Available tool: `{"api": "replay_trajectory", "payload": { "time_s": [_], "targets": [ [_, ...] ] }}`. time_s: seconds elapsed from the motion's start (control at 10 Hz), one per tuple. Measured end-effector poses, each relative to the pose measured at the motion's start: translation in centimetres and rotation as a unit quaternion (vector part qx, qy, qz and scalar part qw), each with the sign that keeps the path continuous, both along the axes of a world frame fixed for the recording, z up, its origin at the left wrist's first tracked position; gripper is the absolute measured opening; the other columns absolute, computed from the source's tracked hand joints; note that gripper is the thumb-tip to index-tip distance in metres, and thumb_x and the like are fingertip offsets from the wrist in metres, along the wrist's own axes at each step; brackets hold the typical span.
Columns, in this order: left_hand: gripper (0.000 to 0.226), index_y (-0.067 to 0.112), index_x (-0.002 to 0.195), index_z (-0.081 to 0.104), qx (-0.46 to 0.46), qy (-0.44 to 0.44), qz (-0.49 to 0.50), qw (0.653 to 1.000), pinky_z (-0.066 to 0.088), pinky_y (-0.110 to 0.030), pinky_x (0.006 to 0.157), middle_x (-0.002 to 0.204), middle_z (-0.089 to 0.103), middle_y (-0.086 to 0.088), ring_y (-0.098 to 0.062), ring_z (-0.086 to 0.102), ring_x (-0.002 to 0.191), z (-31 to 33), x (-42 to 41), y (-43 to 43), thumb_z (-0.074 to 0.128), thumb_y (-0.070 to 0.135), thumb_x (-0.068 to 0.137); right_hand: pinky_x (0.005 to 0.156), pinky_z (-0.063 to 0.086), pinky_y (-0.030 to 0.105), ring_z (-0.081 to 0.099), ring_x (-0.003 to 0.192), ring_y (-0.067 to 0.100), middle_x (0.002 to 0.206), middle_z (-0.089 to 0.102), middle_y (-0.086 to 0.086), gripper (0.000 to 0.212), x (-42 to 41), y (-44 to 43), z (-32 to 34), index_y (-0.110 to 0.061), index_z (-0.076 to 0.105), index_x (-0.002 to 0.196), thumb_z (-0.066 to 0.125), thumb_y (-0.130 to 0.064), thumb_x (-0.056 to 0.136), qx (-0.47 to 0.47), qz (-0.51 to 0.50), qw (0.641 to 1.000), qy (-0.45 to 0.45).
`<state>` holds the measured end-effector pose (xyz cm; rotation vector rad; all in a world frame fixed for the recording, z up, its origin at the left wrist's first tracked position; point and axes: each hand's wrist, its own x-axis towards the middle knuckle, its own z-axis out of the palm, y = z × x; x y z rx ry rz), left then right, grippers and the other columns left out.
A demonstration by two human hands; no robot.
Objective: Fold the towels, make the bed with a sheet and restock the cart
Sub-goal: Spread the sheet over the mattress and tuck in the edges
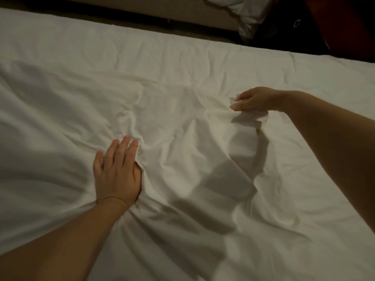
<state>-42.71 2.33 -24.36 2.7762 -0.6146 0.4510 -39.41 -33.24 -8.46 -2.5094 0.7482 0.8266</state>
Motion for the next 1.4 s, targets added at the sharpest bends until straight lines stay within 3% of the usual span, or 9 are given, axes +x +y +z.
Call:
{"api": "replay_trajectory", "payload": {
  "time_s": [0.1,0.2,0.3,0.4,0.5,0.7,0.9,1.2,1.4],
  "targets": [
    [0.052,0.016,0.135,0.048,-0.003,0.002,-0.003,1.0,0.025,-0.047,0.104,0.139,0.05,-0.009,-0.027,0.041,0.128,0.0,0.0,0.0,0.034,0.023,0.085,0.09,0.037,0.029,0.049,0.107,0.021,0.113,0.054,0.0,0.039,-0.4,-0.7,0.8,-0.018,0.064,0.117,0.061,-0.044,0.088,-0.038,0.013,0.998,-0.042],
    [0.051,0.015,0.134,0.049,0.001,-0.001,-0.006,1.0,0.026,-0.049,0.104,0.139,0.05,-0.009,-0.027,0.04,0.128,-0.1,0.1,0.0,0.034,0.024,0.086,0.081,0.039,0.026,0.053,0.096,0.019,0.102,0.059,0.003,0.031,-0.7,-1.4,1.0,-0.011,0.069,0.111,0.063,-0.032,0.09,-0.037,-0.053,0.981,-0.182],
    [0.05,0.014,0.133,0.051,-0.004,-0.005,-0.004,1.0,0.025,-0.048,0.104,0.139,0.05,-0.01,-0.027,0.039,0.128,-0.1,0.0,-0.1,0.034,0.023,0.087,0.087,0.038,0.025,0.056,0.104,0.024,0.109,0.063,0.006,0.031,0.9,-1.3,0.8,-0.009,0.069,0.111,0.06,-0.032,0.092,-0.086,-0.083,0.953,-0.278],
    [0.05,0.013,0.132,0.052,-0.007,0.002,-0.003,1.0,0.025,-0.047,0.103,0.139,0.051,-0.01,-0.027,0.039,0.127,0.0,0.1,-0.1,0.033,0.023,0.086,0.099,0.036,0.036,0.051,0.113,0.032,0.118,0.062,0.007,0.033,3.5,-1.2,0.2,-0.015,0.071,0.109,0.059,-0.04,0.091,-0.131,-0.101,0.94,-0.299],
    [0.051,0.013,0.132,0.052,-0.008,0.01,-0.004,1.0,0.024,-0.046,0.104,0.139,0.051,-0.01,-0.027,0.039,0.127,0.0,0.2,0.0,0.033,0.024,0.085,0.095,0.032,0.036,0.05,0.115,0.033,0.121,0.061,0.007,0.032,3.8,-0.9,-1.9,-0.018,0.069,0.111,0.054,-0.041,0.094,-0.17,-0.122,0.946,-0.248],
    [0.05,0.014,0.132,0.05,-0.016,0.002,-0.008,1.0,0.025,-0.048,0.103,0.138,0.051,-0.01,-0.027,0.04,0.127,-0.2,0.2,0.0,0.034,0.023,0.086,0.102,0.036,0.032,0.045,0.123,0.026,0.137,0.044,0.008,0.027,0.5,-1.4,-4.7,-0.022,0.057,0.12,0.056,-0.022,0.093,-0.094,-0.129,0.924,-0.346],
    [0.05,0.014,0.132,0.05,-0.019,0.001,-0.006,1.0,0.025,-0.048,0.103,0.138,0.052,-0.011,-0.027,0.039,0.127,0.0,0.0,0.0,0.033,0.023,0.086,0.111,0.031,0.041,0.039,0.127,0.033,0.14,0.039,0.012,0.037,-0.6,-2.2,-4.2,-0.028,0.058,0.126,0.061,-0.034,0.09,-0.062,-0.085,0.965,-0.238],
    [0.05,0.016,0.134,0.047,-0.011,0.008,-0.002,1.0,0.025,-0.047,0.103,0.139,0.051,-0.01,-0.026,0.039,0.128,-0.4,0.0,0.0,0.033,0.024,0.086,0.103,0.034,0.042,0.035,0.125,0.031,0.134,0.041,0.011,0.05,0.0,-3.5,-2.3,-0.01,0.063,0.121,0.057,-0.049,0.09,-0.167,-0.036,0.975,-0.145],
    [0.052,0.016,0.134,0.047,-0.008,0.014,0.001,1.0,0.024,-0.046,0.103,0.139,0.05,-0.01,-0.027,0.038,0.128,-0.3,0.1,-0.1,0.032,0.024,0.085,0.096,0.037,0.029,0.049,0.115,0.025,0.133,0.042,0.008,0.049,1.9,-4.0,-1.1,-0.007,0.056,0.121,0.064,-0.041,0.088,-0.123,-0.234,0.91,-0.318]
  ]
}}
